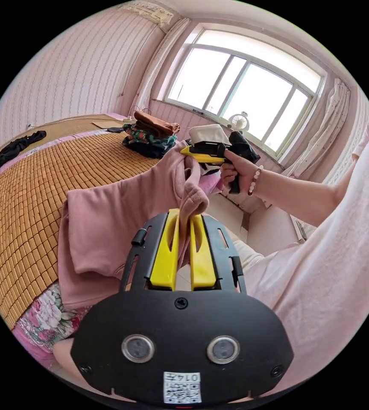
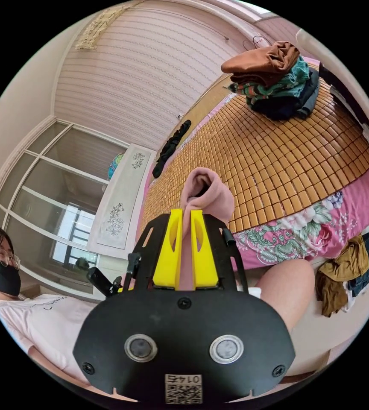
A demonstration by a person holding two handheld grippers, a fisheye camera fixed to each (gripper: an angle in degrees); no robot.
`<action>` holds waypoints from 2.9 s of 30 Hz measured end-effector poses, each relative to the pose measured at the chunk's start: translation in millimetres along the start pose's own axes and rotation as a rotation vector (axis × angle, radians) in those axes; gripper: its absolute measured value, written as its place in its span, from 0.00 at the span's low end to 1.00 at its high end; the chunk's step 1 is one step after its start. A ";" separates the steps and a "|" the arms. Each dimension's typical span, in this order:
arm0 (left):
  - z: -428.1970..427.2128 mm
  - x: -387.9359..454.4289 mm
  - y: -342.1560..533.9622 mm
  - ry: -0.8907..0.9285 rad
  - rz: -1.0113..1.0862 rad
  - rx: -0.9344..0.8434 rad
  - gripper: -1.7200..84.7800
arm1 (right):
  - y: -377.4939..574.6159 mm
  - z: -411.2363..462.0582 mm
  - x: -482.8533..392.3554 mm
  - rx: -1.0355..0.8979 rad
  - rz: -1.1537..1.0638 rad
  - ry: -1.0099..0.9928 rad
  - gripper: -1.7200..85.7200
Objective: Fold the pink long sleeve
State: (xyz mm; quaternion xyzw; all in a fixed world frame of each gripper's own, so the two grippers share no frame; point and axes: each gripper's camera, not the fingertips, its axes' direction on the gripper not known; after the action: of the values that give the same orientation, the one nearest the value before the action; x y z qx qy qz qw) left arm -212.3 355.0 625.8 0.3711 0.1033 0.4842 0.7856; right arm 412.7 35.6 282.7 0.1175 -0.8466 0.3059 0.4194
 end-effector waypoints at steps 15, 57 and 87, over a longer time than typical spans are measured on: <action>-82.6 -131.7 65.6 -0.433 -0.662 -0.008 0.10 | -76.3 243.3 -219.7 -0.381 -0.520 0.154 0.12; -8.4 -168.4 -27.9 -0.389 -0.727 -0.252 0.19 | -128.5 544.6 -323.1 -1.035 -0.739 0.579 0.19; -32.4 -51.6 -42.2 -0.272 -0.329 -0.110 0.03 | -1.5 121.2 -218.6 -0.337 -0.436 0.156 0.13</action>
State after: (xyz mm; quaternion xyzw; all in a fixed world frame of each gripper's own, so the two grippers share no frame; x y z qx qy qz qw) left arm -226.7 316.7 564.0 0.3675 0.0289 0.3002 0.8798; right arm 471.6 -52.9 56.5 0.2015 -0.8054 0.0714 0.5529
